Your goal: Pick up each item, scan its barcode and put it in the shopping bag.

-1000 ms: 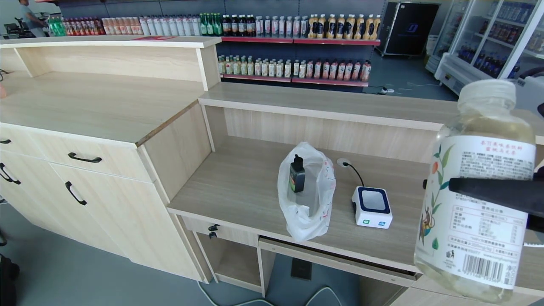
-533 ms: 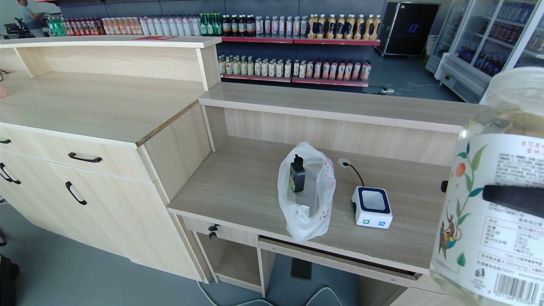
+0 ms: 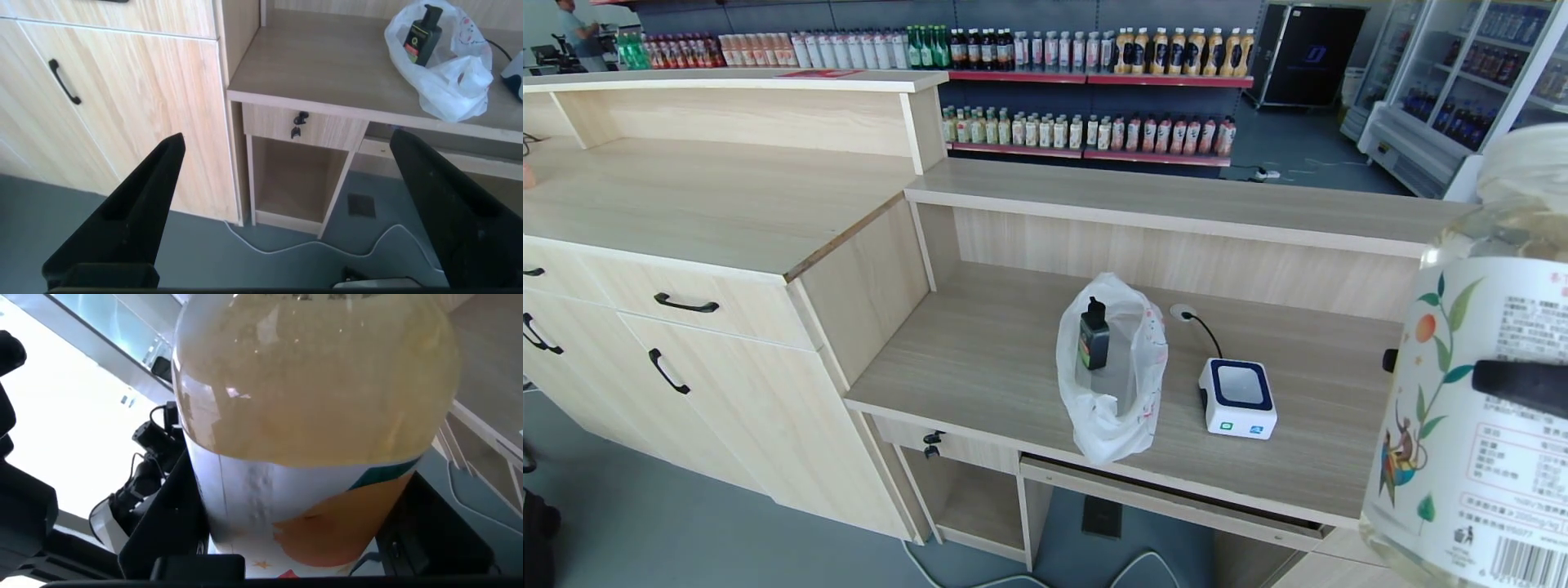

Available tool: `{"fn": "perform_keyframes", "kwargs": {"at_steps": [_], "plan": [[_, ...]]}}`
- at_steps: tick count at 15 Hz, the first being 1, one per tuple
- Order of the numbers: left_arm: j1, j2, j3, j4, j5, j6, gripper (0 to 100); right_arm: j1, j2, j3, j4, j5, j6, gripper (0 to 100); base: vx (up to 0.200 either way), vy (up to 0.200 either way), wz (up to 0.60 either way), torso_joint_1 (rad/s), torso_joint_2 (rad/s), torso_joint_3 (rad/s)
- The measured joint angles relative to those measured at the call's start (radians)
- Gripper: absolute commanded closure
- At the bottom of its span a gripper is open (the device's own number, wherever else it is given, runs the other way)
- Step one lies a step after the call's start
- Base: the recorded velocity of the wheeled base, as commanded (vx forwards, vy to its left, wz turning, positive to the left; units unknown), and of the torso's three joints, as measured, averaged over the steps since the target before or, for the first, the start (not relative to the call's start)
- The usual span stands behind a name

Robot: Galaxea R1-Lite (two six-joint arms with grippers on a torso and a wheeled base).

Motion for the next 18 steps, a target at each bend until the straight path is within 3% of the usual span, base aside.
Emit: {"fn": "perform_keyframes", "kwargs": {"at_steps": [8,10,12,16,18], "plan": [[0.000,0.000,0.000,0.000,0.000,0.000,0,-0.008,-0.005,0.003,0.000,-0.001,-0.038,100,0.000,0.000,0.00,0.000,0.00,0.000],[0.000,0.000,0.000,0.001,0.000,0.000,0,-0.036,0.001,0.024,0.000,-0.003,-0.215,100,0.000,0.000,0.00,0.000,0.00,0.000],[0.000,0.000,0.000,0.001,0.000,0.000,0,-0.087,0.025,0.049,-0.001,-0.022,-0.473,100,0.000,0.000,0.00,0.000,0.00,0.000],[0.000,0.000,0.000,0.001,0.000,0.000,0,-0.267,0.145,0.069,-0.031,-0.223,-0.950,100,0.000,0.000,0.00,0.000,0.00,0.000],[0.000,0.000,0.000,0.000,0.000,0.000,0,-0.350,0.209,0.071,-0.082,-0.280,-1.104,100,0.000,0.000,0.00,0.000,0.00,0.000]]}}
